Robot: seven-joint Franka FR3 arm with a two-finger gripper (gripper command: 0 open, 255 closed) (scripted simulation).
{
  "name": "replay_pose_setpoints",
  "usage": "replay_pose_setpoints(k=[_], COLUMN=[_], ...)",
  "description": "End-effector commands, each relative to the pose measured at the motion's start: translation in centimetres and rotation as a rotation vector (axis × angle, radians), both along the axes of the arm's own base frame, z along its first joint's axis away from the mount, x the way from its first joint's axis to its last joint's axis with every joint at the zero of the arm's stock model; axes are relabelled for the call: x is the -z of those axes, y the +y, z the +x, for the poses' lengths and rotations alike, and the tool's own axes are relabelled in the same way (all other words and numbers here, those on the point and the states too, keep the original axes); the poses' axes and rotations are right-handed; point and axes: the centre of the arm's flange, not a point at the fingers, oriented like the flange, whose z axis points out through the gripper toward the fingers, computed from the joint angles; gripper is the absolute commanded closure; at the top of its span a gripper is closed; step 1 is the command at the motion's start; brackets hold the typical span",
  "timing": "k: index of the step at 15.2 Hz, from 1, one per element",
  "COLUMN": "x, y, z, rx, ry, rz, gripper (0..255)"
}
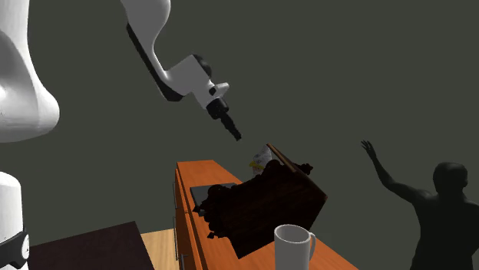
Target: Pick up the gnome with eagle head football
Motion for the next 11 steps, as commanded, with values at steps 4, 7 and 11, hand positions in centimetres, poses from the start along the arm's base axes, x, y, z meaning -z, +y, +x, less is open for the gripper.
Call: replay_pose_setpoints(k=[4,7,11], x=[3.3,4.8,6.8], y=[0.5,0.5,0.5], z=[6.1,9.8,10.9], rx=[0.106,0.166,0.184], ry=[-0.115,-0.172,-0.189], rz=[-0.072,-0.111,-0.123], gripper=[0,0,0])
